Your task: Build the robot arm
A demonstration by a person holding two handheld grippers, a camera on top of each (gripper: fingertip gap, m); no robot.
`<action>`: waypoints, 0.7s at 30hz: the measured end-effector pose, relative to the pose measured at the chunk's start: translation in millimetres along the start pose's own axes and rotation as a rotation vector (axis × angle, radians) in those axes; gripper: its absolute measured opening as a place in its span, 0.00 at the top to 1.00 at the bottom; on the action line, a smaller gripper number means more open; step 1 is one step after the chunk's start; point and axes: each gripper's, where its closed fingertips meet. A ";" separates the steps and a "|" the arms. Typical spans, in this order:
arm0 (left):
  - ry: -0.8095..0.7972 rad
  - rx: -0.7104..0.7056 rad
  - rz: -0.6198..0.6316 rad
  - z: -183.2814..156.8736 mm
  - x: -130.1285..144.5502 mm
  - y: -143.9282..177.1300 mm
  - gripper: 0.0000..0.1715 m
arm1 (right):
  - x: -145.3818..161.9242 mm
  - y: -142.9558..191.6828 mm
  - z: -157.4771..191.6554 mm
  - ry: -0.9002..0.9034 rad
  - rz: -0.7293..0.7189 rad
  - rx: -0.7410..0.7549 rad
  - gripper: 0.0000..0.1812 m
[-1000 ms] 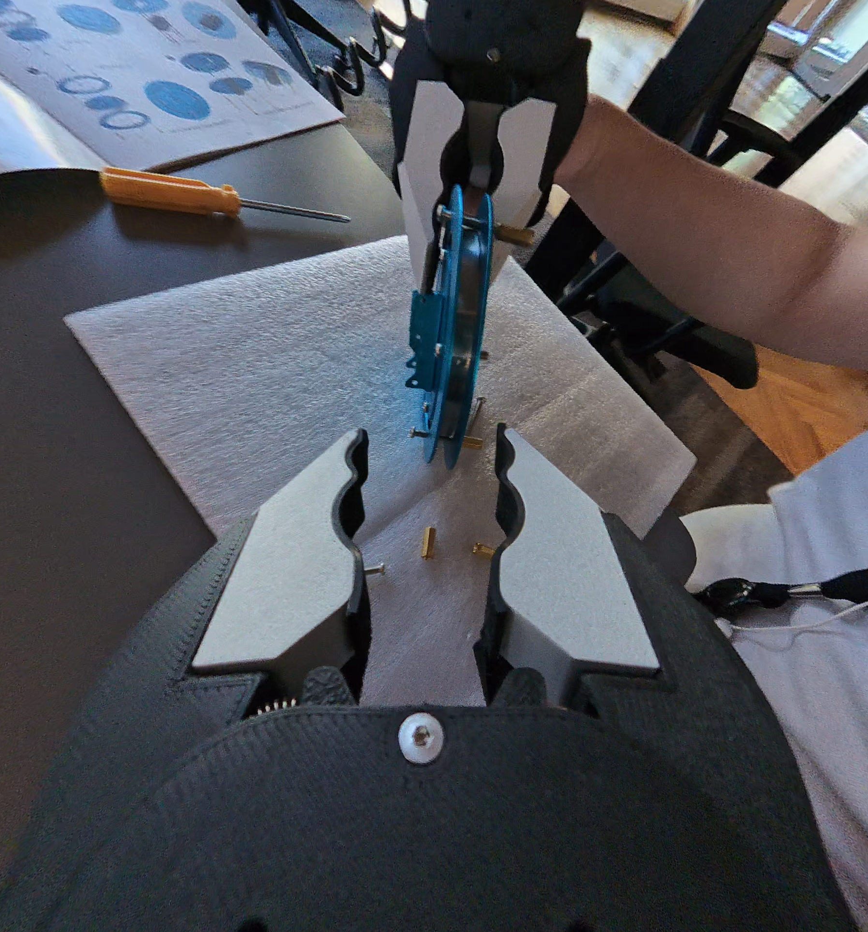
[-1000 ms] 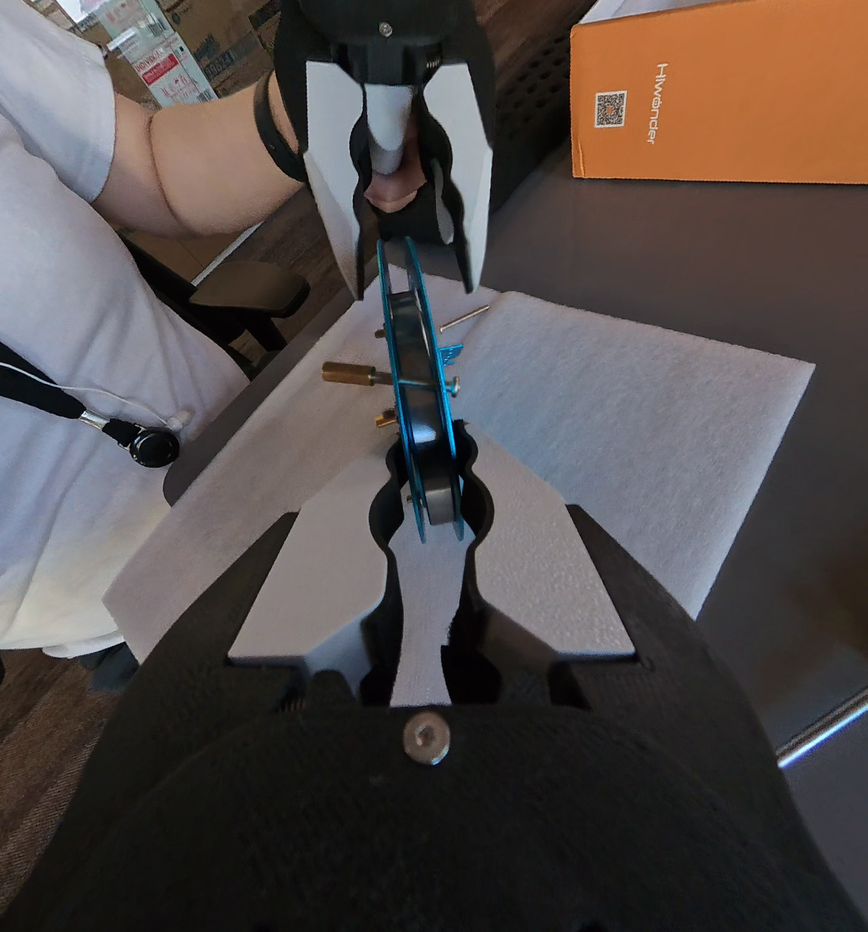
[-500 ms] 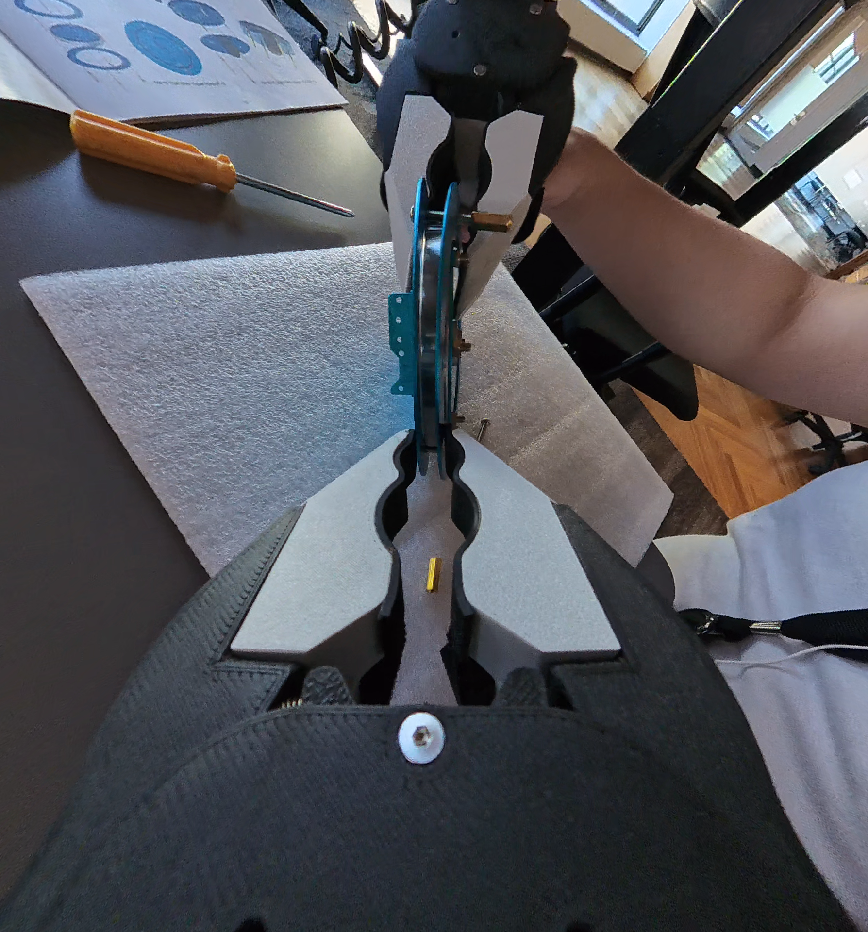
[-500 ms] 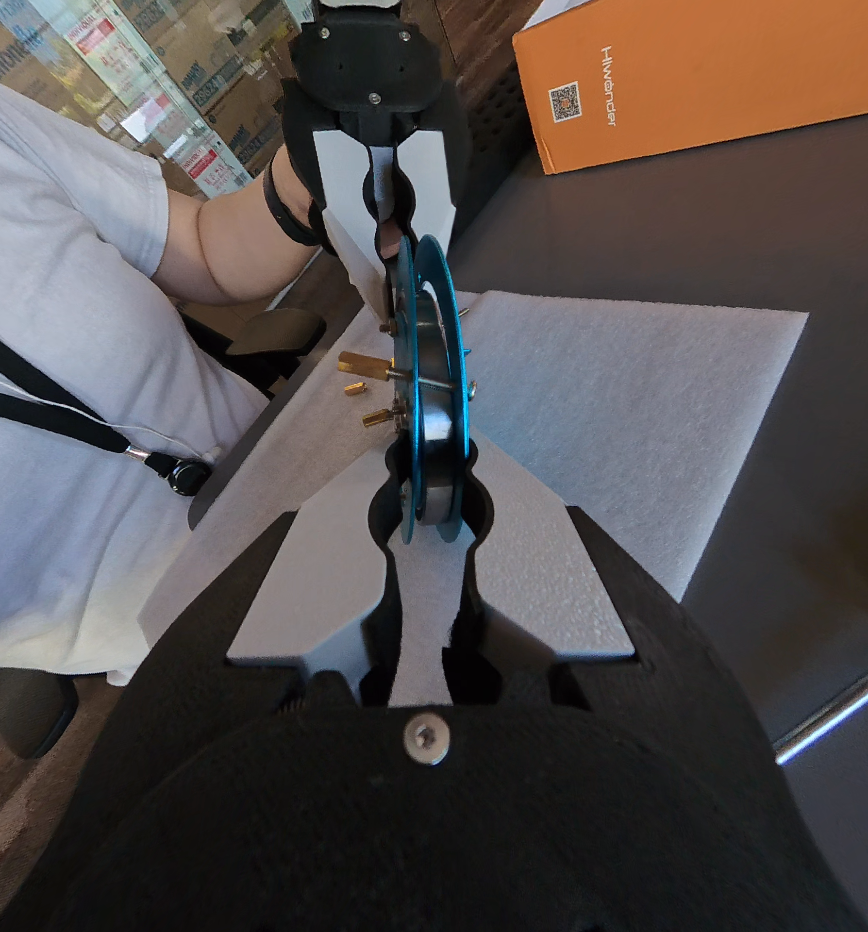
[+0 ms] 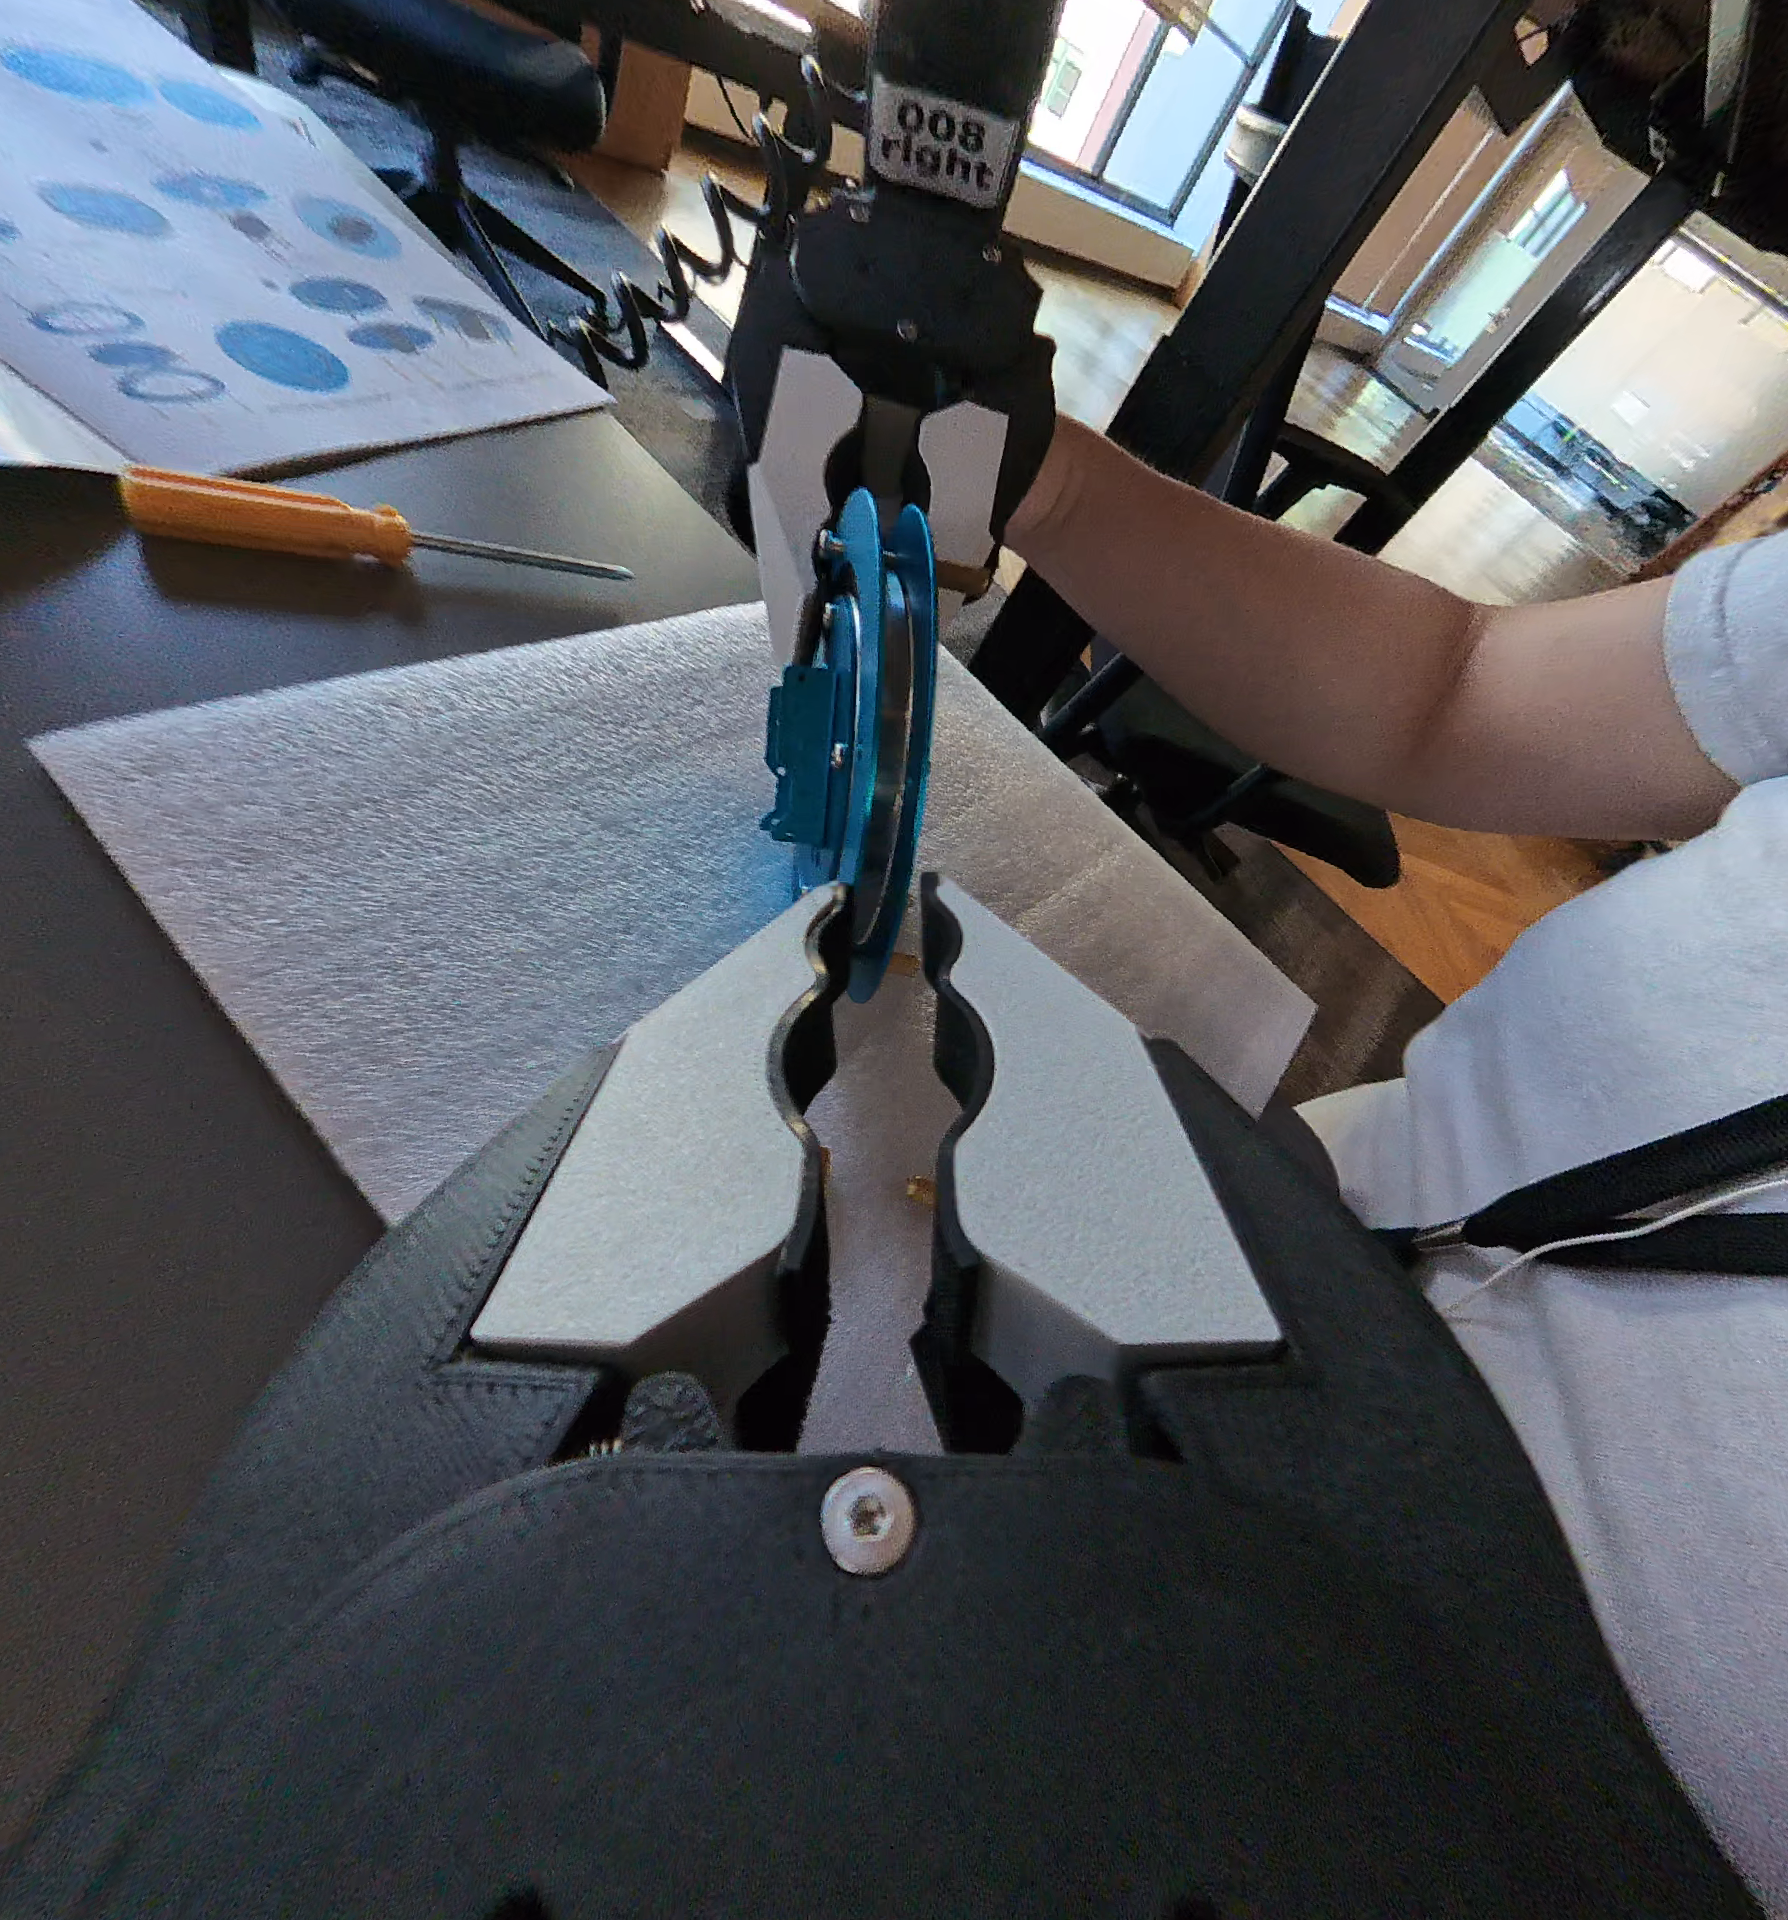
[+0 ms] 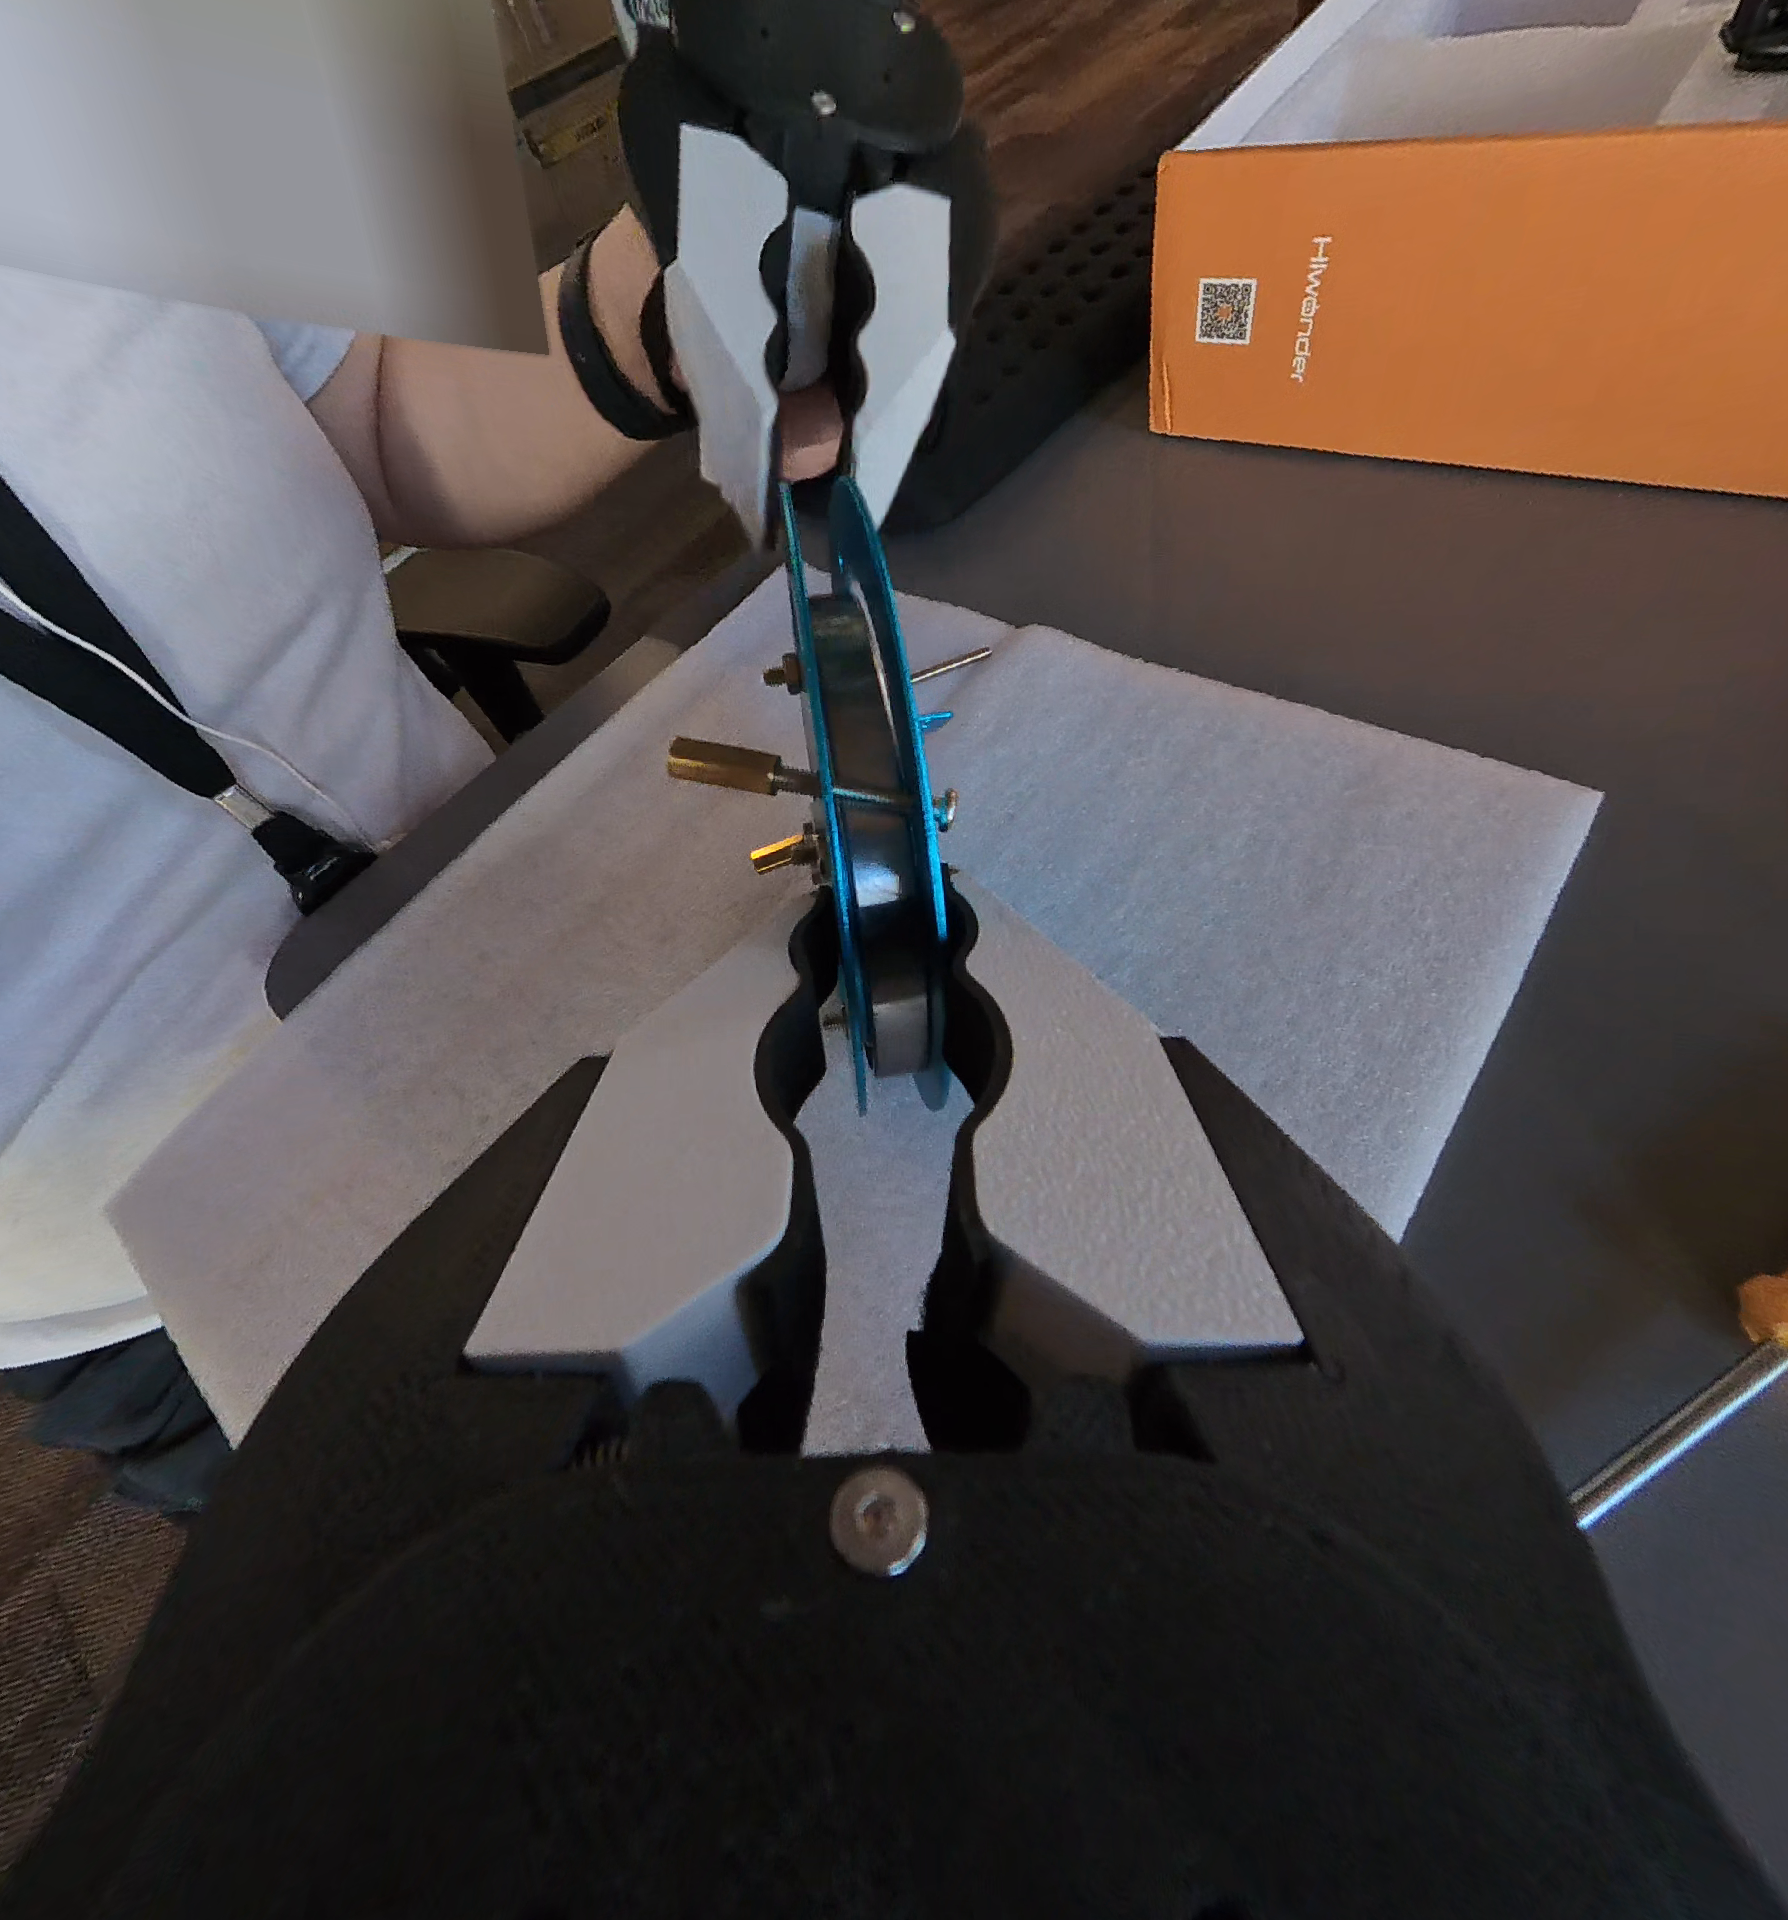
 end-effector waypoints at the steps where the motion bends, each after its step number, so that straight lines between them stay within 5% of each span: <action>1: -0.011 -0.013 -0.013 2.9 -2.9 4.0 0.95 | 0.0 -0.1 -0.7 -0.004 0.002 -0.001 0.91; 8: -0.033 -0.025 -0.007 17.1 -12.7 5.0 0.92 | -1.3 -3.5 -9.6 -0.062 -0.003 -0.031 0.91; 10: -0.025 -0.073 0.015 26.9 -10.6 7.3 1.00 | -1.3 -3.9 -10.1 -0.068 -0.003 -0.037 0.91; 14: -0.009 -0.227 0.079 37.1 -3.9 34.4 0.99 | -0.6 -2.9 -7.8 -0.061 -0.006 -0.026 0.91; 17: -0.099 -0.384 0.319 39.9 26.7 55.6 0.95 | -0.3 -2.1 -5.5 -0.040 -0.006 -0.010 0.91; 21: -0.474 -0.427 0.595 31.3 49.7 57.3 0.90 | -0.3 -2.2 -5.1 -0.033 0.004 -0.005 0.91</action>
Point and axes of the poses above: each gripper's, where its closed fingertips meet, y back along the fingers, x out of its underside, z = x × y across the jaws, and after that the axes turned 4 degrees about x, right-handed
